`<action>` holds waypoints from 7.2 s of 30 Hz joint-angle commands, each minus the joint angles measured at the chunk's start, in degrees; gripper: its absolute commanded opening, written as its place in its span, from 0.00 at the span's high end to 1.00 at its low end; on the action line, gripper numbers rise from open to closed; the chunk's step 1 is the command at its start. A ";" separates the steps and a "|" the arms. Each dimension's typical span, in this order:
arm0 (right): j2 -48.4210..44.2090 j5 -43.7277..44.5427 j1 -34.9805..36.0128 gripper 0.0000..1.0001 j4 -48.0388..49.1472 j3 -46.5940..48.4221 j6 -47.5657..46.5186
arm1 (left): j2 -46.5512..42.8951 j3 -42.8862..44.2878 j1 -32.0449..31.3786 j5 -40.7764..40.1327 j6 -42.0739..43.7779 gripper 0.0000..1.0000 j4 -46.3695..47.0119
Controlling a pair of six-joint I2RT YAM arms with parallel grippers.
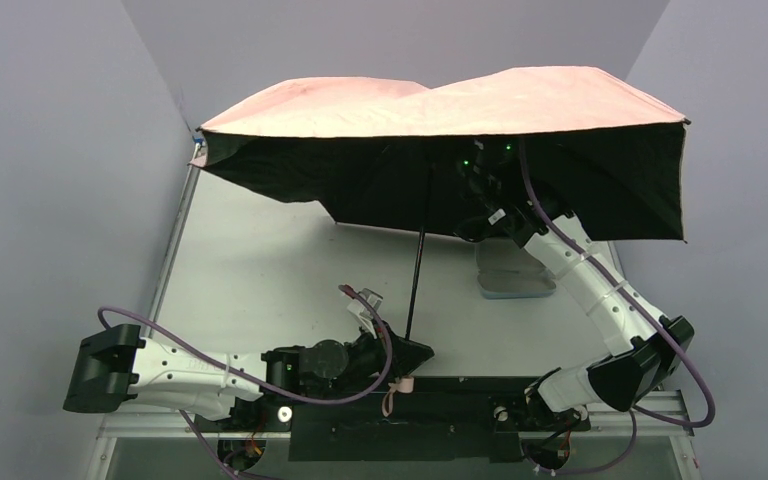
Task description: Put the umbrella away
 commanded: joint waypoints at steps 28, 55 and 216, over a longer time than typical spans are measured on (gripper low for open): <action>-19.39 -7.94 16.67 1.00 1.96 -21.75 2.38 | -1.16 15.36 15.69 4.61 14.50 1.00 -4.03; -13.58 -9.28 21.84 1.00 12.21 -40.99 6.59 | -5.42 14.46 25.48 13.20 15.35 1.00 -2.59; 40.96 -35.91 -4.39 0.55 12.63 5.88 -7.21 | -15.23 -25.42 16.58 -24.51 6.39 1.00 -11.62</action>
